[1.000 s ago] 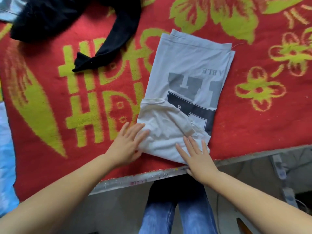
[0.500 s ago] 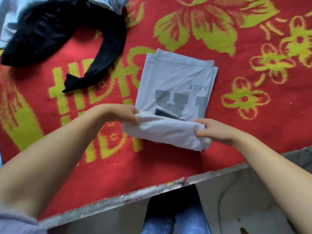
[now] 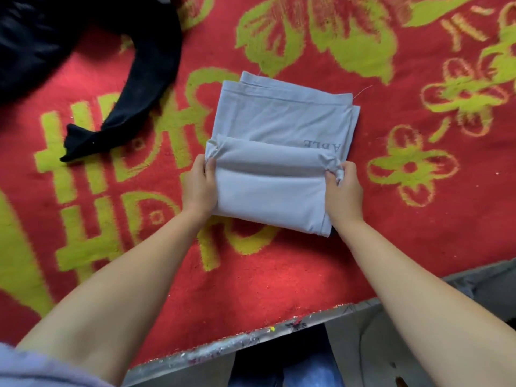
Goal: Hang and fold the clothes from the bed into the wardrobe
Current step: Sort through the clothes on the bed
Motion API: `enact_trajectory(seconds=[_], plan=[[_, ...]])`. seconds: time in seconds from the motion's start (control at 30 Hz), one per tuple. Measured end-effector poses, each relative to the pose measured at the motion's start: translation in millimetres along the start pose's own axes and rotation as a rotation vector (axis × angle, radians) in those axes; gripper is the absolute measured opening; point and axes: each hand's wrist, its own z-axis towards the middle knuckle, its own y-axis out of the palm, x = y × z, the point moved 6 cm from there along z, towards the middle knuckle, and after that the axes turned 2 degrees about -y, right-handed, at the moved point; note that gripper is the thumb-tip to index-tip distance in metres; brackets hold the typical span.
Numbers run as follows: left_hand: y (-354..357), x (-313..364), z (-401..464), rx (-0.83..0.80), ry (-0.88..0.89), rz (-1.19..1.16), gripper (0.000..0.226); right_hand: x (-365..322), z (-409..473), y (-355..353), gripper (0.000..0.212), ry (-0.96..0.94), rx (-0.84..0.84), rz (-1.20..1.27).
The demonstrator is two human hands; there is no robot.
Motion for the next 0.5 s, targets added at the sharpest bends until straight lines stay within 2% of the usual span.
enact_trajectory(seconds=[0.07,0.13,0.17,0.23,0.27,0.3,0.33,0.37,0.43,0.5], plan=[[4,-5,-2,-0.037,-0.065,0.147,0.024,1,-6,3,0.029,0.041,-0.042,-0.066],[-1,-3,-7,-0.052,-0.076,0.283,0.037,-7,-15,-2,0.057,-0.044,-0.029,-0.251],[-4,4,-11,-0.027,0.034,0.345,0.05,-15,-23,-3,0.073,-0.162,-0.031,-0.407],[1,24,-33,-0.054,0.482,0.503,0.072,-26,-46,8,0.093,-0.489,-0.131,-0.694],[10,28,-50,-0.15,0.712,0.594,0.081,-25,-58,18,0.099,-0.599,-0.245,-0.811],[20,24,-64,-0.289,0.857,0.679,0.088,-17,-68,28,0.103,-0.639,-0.383,-0.922],[29,15,-72,-0.441,0.886,0.761,0.094,-6,-74,35,0.105,-0.617,-0.505,-1.023],[35,6,-73,-0.553,0.829,0.84,0.097,5,-75,39,0.106,-0.572,-0.578,-1.096],[38,-2,-65,-0.583,0.688,0.937,0.09,13,-69,40,0.101,-0.538,-0.586,-1.162],[37,4,-58,-0.56,0.659,0.958,0.08,8,-63,37,0.087,-0.552,-0.571,-1.167]])
